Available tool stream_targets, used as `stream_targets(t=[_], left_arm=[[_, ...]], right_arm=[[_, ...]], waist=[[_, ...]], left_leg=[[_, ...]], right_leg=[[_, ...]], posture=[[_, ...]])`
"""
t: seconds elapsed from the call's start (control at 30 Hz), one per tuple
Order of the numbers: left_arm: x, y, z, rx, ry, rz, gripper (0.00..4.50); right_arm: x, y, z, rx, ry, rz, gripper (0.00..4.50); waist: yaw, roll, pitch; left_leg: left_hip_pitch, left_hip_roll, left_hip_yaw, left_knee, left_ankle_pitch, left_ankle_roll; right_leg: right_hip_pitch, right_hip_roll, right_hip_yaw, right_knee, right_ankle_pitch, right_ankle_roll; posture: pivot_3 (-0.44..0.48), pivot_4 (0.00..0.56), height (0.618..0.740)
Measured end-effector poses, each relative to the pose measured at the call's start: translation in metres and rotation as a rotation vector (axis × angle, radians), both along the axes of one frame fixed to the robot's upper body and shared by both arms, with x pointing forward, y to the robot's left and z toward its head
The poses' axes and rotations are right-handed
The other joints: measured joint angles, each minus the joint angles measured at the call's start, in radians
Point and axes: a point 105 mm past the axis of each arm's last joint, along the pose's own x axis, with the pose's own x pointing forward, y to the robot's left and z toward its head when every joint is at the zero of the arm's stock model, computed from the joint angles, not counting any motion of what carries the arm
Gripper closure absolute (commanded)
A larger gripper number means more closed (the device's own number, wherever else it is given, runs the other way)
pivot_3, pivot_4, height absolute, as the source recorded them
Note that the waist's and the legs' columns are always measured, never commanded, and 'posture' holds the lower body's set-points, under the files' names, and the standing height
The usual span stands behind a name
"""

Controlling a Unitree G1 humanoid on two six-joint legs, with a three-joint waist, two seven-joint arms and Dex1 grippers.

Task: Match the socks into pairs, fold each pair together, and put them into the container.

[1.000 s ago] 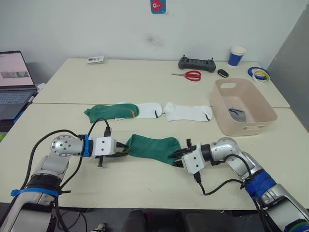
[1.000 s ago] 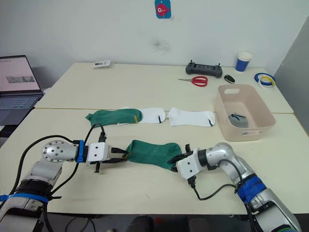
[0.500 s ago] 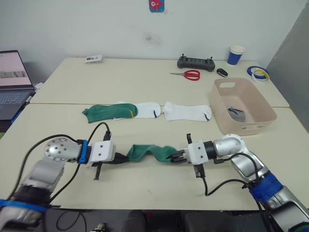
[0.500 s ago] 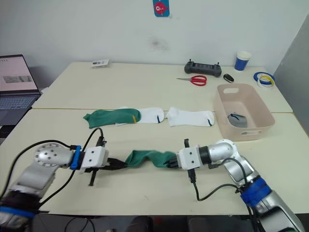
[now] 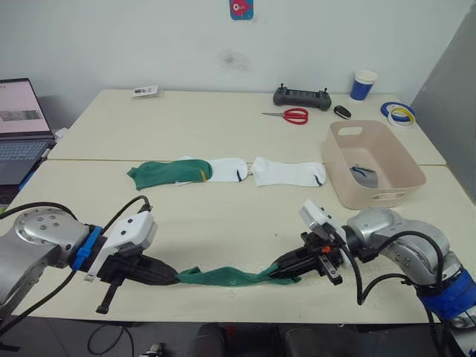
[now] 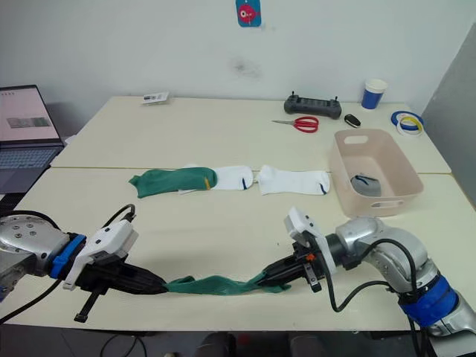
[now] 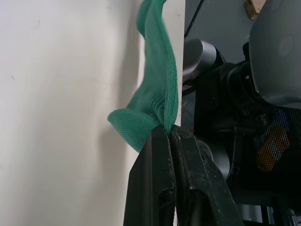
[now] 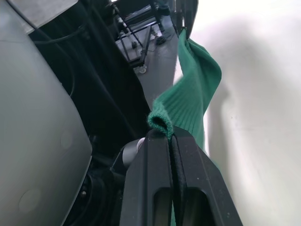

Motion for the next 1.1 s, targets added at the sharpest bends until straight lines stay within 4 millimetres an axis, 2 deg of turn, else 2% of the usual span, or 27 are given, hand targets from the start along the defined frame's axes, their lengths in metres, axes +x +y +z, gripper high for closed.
stream_targets(t=[0.07, 0.17, 0.3, 0.43, 0.6, 0.73, 0.77, 0.87, 0.93, 1.03, 1.1], left_arm=[[0.017, -0.002, -0.014, -0.028, -0.014, 0.05, 4.5], [0.032, -0.005, -0.036, -0.028, 0.016, 0.082, 4.5], [0.057, -0.002, -0.031, -0.016, -0.063, 0.117, 4.5], [0.078, -0.011, -0.033, -0.055, -0.099, 0.151, 4.5], [0.093, -0.01, -0.039, -0.025, -0.128, 0.181, 4.5], [0.108, -0.018, -0.042, -0.051, -0.171, 0.209, 3.55], [0.109, -0.019, -0.043, -0.052, -0.177, 0.212, 3.19], [0.12, -0.023, -0.044, -0.064, -0.232, 0.239, 2.26], [0.127, -0.024, -0.043, -0.062, -0.268, 0.261, 1.57], [0.129, -0.014, -0.04, -0.044, -0.317, 0.285, 0.56], [0.128, 0.0, -0.037, -0.04, -0.346, 0.339, 0.02]], right_arm=[[0.011, 0.006, -0.015, 0.002, 0.022, -0.057, 4.49], [0.03, -0.002, -0.033, -0.043, 0.026, -0.139, 4.49], [0.052, -0.008, -0.03, -0.057, -0.046, -0.197, 4.49], [0.064, -0.008, -0.034, -0.054, -0.076, -0.232, 4.49], [0.077, -0.013, -0.038, -0.088, -0.129, -0.266, 4.49], [0.087, -0.012, -0.042, -0.097, -0.173, -0.299, 4.5], [0.089, -0.013, -0.043, -0.1, -0.18, -0.306, 4.01], [0.093, -0.017, -0.046, -0.111, -0.186, -0.321, 3.13], [0.094, -0.017, -0.045, -0.108, -0.204, -0.326, 2.37], [0.107, -0.029, -0.04, -0.1, -0.237, -0.403, 1.29], [0.113, -0.041, -0.031, -0.097, -0.277, -0.447, 1.28]], waist=[[0.0, 0.0, 0.0], [0.001, -0.001, 0.001], [0.0, -0.002, 0.001], [0.0, -0.002, 0.001], [-0.002, -0.002, 0.001], [-0.002, -0.002, 0.001], [-0.003, -0.002, 0.001], [-0.002, -0.002, 0.001], [-0.002, -0.002, 0.001], [-0.007, -0.002, 0.001], [-0.012, -0.002, 0.001]], left_leg=[[-0.001, 0.0, 0.0, 0.001, 0.0, 0.0], [-0.004, 0.0, 0.001, 0.003, 0.0, 0.0], [-0.004, 0.0, 0.002, 0.002, 0.0, 0.0], [-0.004, 0.0, 0.001, 0.002, 0.0, 0.0], [-0.004, 0.0, 0.001, 0.002, 0.0, 0.0], [-0.004, 0.0, 0.001, 0.002, 0.0, 0.0], [-0.004, 0.0, 0.001, 0.002, 0.0, 0.0], [-0.004, 0.0, 0.001, 0.002, 0.0, 0.0], [-0.004, 0.0, 0.0, 0.002, 0.0, 0.0], [-0.004, 0.0, 0.001, 0.002, 0.0, 0.0], [-0.004, 0.0, 0.001, 0.002, 0.0, 0.0]], right_leg=[[-0.001, 0.003, 0.0, 0.001, 0.0, 0.0], [-0.002, 0.003, 0.0, 0.0, 0.001, 0.002], [-0.003, 0.003, 0.0, -0.001, 0.001, 0.002], [-0.003, 0.004, 0.0, 0.0, 0.001, 0.002], [-0.003, 0.004, 0.0, 0.0, 0.001, 0.002], [-0.003, 0.004, 0.0, 0.001, 0.001, 0.002], [-0.003, 0.004, 0.0, 0.001, 0.001, 0.002], [-0.003, 0.003, 0.0, 0.001, 0.001, 0.002], [-0.003, 0.003, 0.0, 0.001, 0.001, 0.002], [-0.003, 0.003, 0.0, 0.001, 0.003, -0.001], [-0.003, 0.002, 0.0, 0.002, 0.003, -0.001]], posture=[[0.0, 0.15, 0.74], [0.0, 0.15, 0.74], [0.0, 0.15, 0.74], [0.0, 0.15, 0.74], [0.0, 0.15, 0.74], [0.0, 0.15, 0.74], [0.0, 0.15, 0.74], [0.0, 0.15, 0.74], [0.0, 0.15, 0.74], [0.0, 0.15, 0.74], [0.0, 0.15, 0.74]])
